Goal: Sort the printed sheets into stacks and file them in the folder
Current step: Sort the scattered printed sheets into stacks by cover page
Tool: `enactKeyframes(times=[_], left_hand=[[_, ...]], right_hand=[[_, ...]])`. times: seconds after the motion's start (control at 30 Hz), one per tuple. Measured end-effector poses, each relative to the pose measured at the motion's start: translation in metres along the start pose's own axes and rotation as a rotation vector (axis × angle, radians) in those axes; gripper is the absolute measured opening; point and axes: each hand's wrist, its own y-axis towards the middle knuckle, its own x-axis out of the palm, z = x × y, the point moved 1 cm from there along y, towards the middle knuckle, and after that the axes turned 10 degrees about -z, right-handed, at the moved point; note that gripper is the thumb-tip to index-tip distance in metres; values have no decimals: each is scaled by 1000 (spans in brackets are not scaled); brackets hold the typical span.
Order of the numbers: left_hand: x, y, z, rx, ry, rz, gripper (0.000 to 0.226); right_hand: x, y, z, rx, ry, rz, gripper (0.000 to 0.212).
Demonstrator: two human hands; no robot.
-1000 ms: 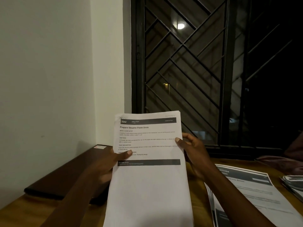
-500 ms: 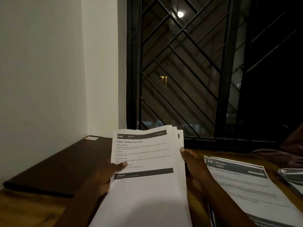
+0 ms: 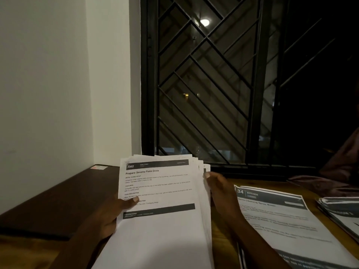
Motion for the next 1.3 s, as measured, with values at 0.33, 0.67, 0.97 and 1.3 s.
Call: enactKeyframes(times=[0.33,0.67,0.97,1.3], left_hand=[[-8,0,-1,-8,-30,-103,56],[-9,-3,0,-47,-76,-188,103],[-9,0,-3,30,-59,-99,56],[-15,4,-6,19,-65,-115,55]], right_hand=[[6,4,10,142,179,-124,24],[3,2,11,191,257,-114,23],[3,4,15,179,232,-87,21],[7,-2,0,-123,50,36,56]])
